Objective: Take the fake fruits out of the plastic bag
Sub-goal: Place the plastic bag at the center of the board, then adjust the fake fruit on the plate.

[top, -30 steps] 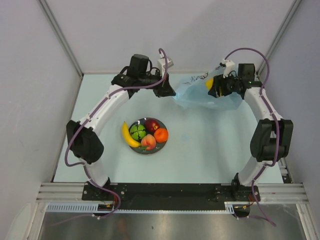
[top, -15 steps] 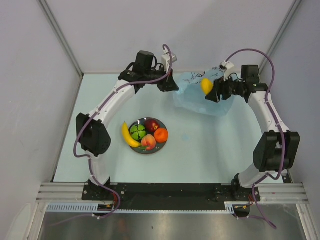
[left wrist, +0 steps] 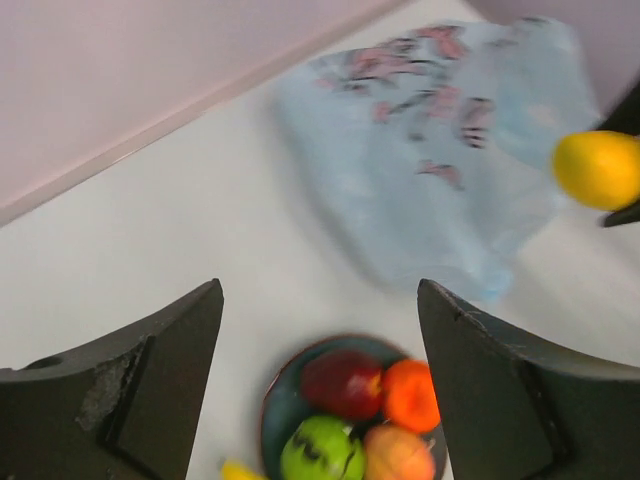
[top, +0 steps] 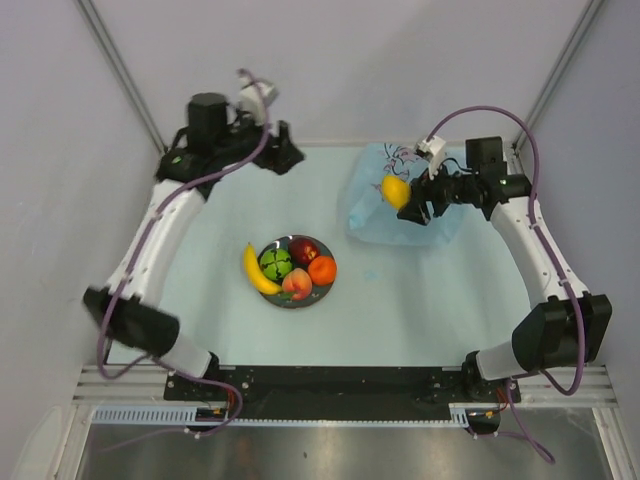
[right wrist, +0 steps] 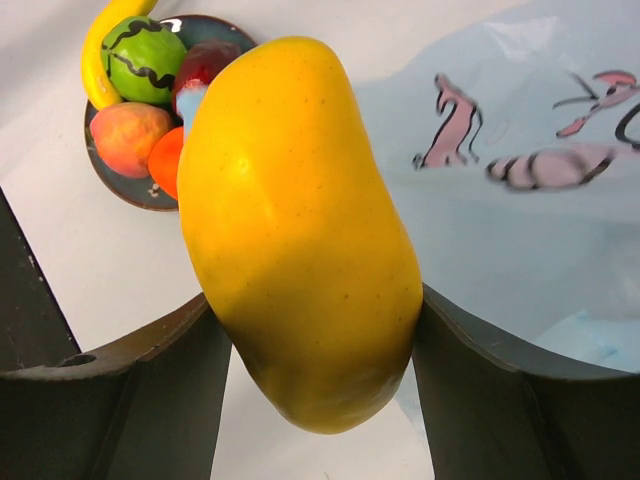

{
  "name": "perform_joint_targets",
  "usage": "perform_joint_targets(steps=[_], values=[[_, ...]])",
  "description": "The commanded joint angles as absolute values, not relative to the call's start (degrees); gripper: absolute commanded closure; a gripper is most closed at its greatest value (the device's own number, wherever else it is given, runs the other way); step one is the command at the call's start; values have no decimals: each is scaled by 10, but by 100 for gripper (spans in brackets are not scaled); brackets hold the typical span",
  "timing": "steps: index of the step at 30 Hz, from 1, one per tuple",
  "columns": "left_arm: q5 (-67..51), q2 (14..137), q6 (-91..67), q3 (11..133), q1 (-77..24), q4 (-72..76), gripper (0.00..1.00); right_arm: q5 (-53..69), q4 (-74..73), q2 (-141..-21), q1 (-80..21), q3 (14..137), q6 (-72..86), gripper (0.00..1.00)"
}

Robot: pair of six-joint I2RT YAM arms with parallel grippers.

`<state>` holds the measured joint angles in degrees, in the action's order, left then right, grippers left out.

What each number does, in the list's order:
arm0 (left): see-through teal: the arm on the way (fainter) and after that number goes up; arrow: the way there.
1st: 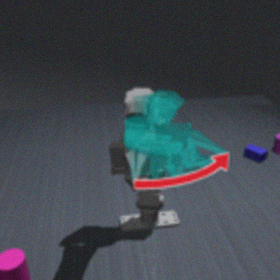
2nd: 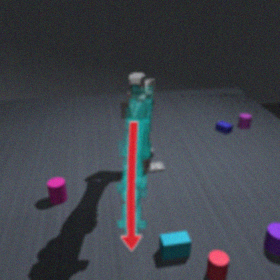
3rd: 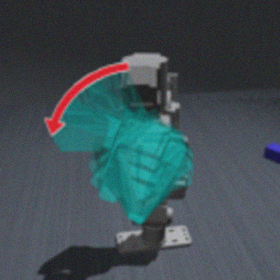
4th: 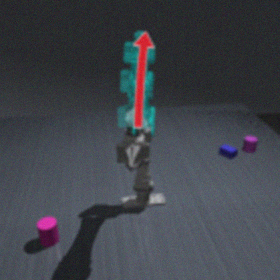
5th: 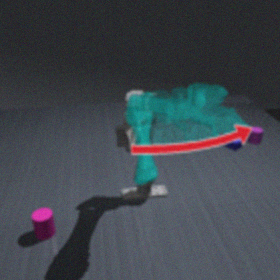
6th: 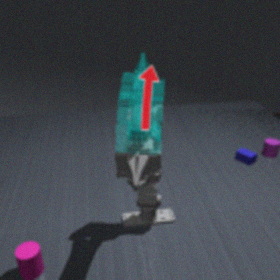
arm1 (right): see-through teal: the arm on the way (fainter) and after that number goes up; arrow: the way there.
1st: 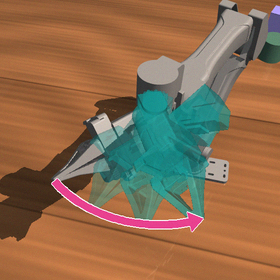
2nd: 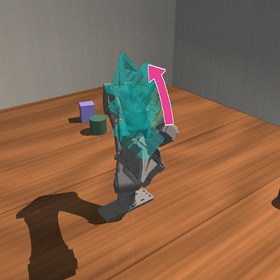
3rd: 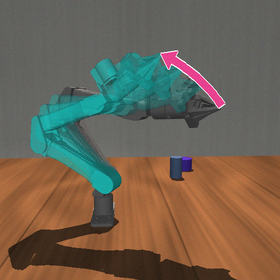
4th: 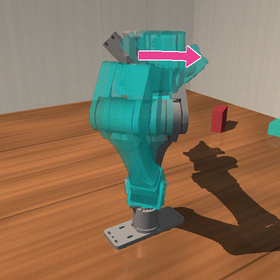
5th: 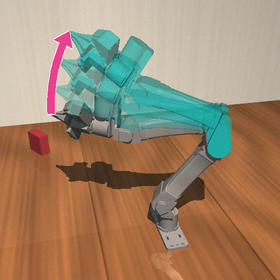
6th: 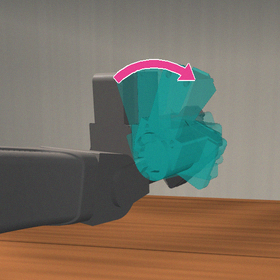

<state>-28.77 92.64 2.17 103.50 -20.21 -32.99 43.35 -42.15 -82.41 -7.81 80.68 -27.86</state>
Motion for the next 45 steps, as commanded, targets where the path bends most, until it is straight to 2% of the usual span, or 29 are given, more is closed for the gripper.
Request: perform_joint_targets(steps=[1, 7, 11, 15, 21, 31, 34, 36, 45], values=[[-155, 768, 11, 889, -87, -396, 18, 426, -400, -831, -115, 809, -265, 57], [-242, 713, -65, 642, 52, -408, 20, 407, -403, -867, -163, 827, -271, 55], [-320, 720, -102, 542, 71, -360, 23, 400, -406, -890, -184, 848, -264, 55], [-346, 726, -149, 468, 87, -302, 23, 395, -395, -903, -192, 855, -246, 54], [-395, 772, -184, 460, 94, -246, 25, 377, -403, -909, -204, 854, -258, 53], [-374, 867, -201, 521, 108, -221, 31, 352, -396, -913, -211, 848, -271, 50], [-391, 906, -201, 545, 111, -209, 36, 349, -397, -914, -211, 846, -273, 50], [-414, 927, -200, 558, 110, -204, 43, 345, -396, -914, -211, 842, -273, 50], [-454, 972, -186, 585, 110, -216, 49, 333, -394, -916, -212, 833, -285, 50]])
